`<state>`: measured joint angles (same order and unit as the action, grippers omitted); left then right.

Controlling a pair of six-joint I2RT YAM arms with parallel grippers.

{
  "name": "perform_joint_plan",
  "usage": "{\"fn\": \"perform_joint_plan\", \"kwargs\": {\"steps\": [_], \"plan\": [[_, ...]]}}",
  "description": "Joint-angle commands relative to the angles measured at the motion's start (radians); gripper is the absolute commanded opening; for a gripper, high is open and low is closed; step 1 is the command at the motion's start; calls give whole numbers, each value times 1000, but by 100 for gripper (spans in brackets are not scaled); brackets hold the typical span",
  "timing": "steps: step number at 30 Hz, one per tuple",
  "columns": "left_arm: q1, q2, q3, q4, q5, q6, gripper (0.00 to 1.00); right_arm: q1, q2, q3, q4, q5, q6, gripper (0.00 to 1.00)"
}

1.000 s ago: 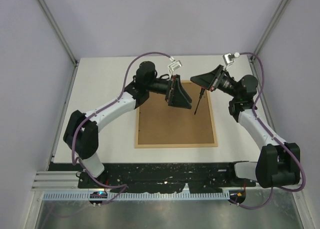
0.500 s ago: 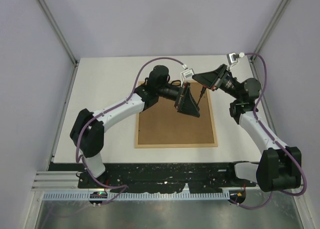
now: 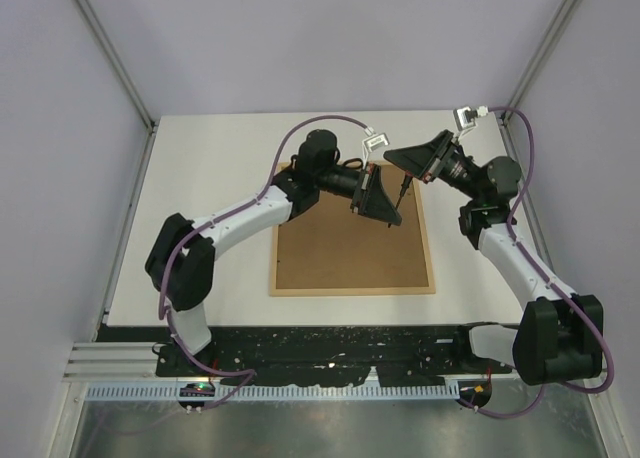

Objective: Take the photo out of the frame
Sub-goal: Adjust the screwdriver.

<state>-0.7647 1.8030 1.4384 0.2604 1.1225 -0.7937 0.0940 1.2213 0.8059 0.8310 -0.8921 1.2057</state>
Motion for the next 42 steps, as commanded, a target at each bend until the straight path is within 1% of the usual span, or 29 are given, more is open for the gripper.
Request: {"fn": "perform_joint_plan", "kwargs": {"steps": [1,2,3,4,5,6,7,8,9,10,11,12,13,14,15,16,18,20,24,31,35,37,42], "plan": [[-5,-2,68,-43,30,62,0,-5,-28,39,-38,-22,-62,8],[-2,-10,82,-140,28,139,0,-10,-28,97,-166,-81,-95,11],[5,-25,91,-256,19,227,0,-20,-23,148,-250,-111,-218,20],[17,-40,97,-365,8,304,0,-26,-23,242,-505,-169,-297,25],[30,-59,100,-454,-9,389,0,-43,-25,292,-608,-192,-472,32],[47,-71,108,-533,-22,463,0,-51,-31,358,-789,-241,-644,37],[65,-79,125,-634,-32,558,0,-65,-34,389,-920,-255,-726,44],[76,-80,149,-730,-42,658,0,-68,-37,454,-1127,-260,-827,48],[87,-68,199,-879,-65,762,0,-69,-39,481,-1214,-264,-983,55],[88,-39,267,-1043,-82,897,0,-69,-29,543,-1394,-278,-1144,57],[88,-4,322,-1170,-96,991,0,-68,-23,576,-1531,-277,-1199,60],[87,22,371,-1276,-110,1069,0,-68,-13,614,-1600,-278,-1318,62],[88,44,396,-1334,-116,1111,0,-69,-3,637,-1717,-281,-1377,65],[87,50,413,-1386,-119,1143,0,-63,9,665,-1754,-287,-1458,66],[85,53,415,-1408,-124,1171,0,-60,14,673,-1823,-283,-1489,68],[84,50,410,-1418,-128,1191,0,-45,29,685,-1852,-272,-1559,68],[74,48,412,-1452,-145,1232,0,-14,47,687,-1925,-228,-1642,69],[61,48,425,-1495,-156,1260,0,1,63,676,-1948,-199,-1681,69],[48,49,427,-1514,-147,1260,0,29,92,667,-1975,-215,-1732,69],[19,42,421,-1501,-139,1242,0,105,121,601,-1933,-199,-1726,70],[2,44,419,-1497,-144,1229,0,188,141,572,-1906,-202,-1700,65],[-1,42,413,-1488,-142,1222,0,214,141,566,-1899,-208,-1698,61],[-1,33,396,-1468,-141,1212,0,231,135,553,-1890,-241,-1692,49]]}}
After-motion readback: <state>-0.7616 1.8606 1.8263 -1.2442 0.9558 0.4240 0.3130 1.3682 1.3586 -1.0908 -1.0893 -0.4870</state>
